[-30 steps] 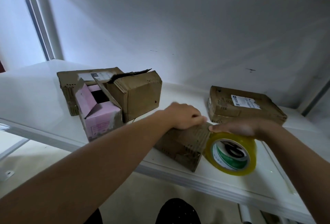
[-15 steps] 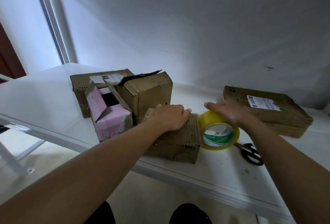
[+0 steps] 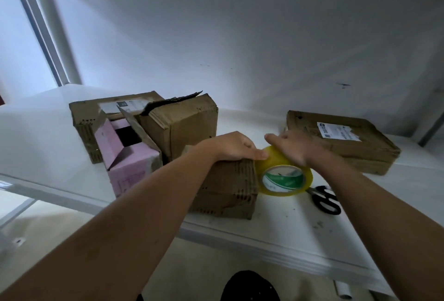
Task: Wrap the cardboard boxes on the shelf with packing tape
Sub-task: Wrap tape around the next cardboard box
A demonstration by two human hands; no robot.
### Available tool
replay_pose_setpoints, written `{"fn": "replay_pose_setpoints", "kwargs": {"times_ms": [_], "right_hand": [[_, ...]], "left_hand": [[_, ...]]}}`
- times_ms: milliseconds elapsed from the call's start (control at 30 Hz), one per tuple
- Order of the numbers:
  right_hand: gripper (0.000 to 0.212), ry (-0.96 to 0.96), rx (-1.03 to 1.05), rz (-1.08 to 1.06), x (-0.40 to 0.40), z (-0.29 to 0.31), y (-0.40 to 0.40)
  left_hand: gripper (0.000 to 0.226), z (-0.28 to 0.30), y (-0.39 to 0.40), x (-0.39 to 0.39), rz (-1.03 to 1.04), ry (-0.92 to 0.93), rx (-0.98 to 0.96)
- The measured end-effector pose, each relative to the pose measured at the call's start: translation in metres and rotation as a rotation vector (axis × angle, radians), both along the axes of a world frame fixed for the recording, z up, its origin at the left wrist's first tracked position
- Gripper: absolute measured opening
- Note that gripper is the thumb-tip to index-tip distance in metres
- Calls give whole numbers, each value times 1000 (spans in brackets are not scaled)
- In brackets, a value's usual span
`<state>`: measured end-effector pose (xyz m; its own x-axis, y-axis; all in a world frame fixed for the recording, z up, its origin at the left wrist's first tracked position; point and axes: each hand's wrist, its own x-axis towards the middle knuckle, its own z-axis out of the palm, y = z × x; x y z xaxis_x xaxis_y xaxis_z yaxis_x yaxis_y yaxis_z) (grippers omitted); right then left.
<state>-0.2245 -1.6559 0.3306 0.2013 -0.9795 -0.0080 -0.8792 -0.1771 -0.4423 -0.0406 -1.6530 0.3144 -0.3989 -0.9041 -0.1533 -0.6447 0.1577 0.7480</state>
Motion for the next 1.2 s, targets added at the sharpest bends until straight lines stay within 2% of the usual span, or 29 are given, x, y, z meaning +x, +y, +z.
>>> {"fn": "replay_pose_setpoints", "kwargs": {"times_ms": [100, 167, 333, 433, 467, 533, 600, 633, 700, 867, 933, 1067, 1200], "right_hand": [[59, 141, 88, 34, 4, 10, -7], [60, 158, 134, 51, 2, 8, -6], [59, 56, 78, 53, -6, 3, 0], [46, -84, 180, -56, -31, 4, 7], [39, -38, 213, -99, -43, 3, 9], [33, 183, 336, -165, -66, -1, 16], [32, 402, 448, -137, -78, -10, 27], [32, 480, 439, -103, -81, -15, 30], [29, 516, 385, -82, -84, -24, 33], [43, 623, 218, -63, -82, -31, 35], [36, 488, 298, -86, -84, -25, 34], [20, -90, 551, -164, -98, 5, 35], [10, -332, 567, -31, -106, 30, 39]], "left_hand": [[50, -3, 1, -1, 23, -4, -41], [46, -6, 2, -2, 44, -1, -49], [39, -6, 2, -3, 74, 11, -28], [44, -5, 3, -3, 73, 10, -30], [47, -4, 2, -2, 74, 12, -28], [51, -4, 1, -2, 74, 17, -15], [51, -5, 0, -1, 74, 20, -13], [51, -6, 0, -1, 74, 19, -22], [52, -9, -1, -1, 76, 15, -51], [52, -10, -1, -2, 102, 46, -40], [51, -10, -1, -2, 114, 47, -29], [49, -9, 1, -2, 126, 58, -18], [48, -8, 3, -2, 125, 67, -18]]}}
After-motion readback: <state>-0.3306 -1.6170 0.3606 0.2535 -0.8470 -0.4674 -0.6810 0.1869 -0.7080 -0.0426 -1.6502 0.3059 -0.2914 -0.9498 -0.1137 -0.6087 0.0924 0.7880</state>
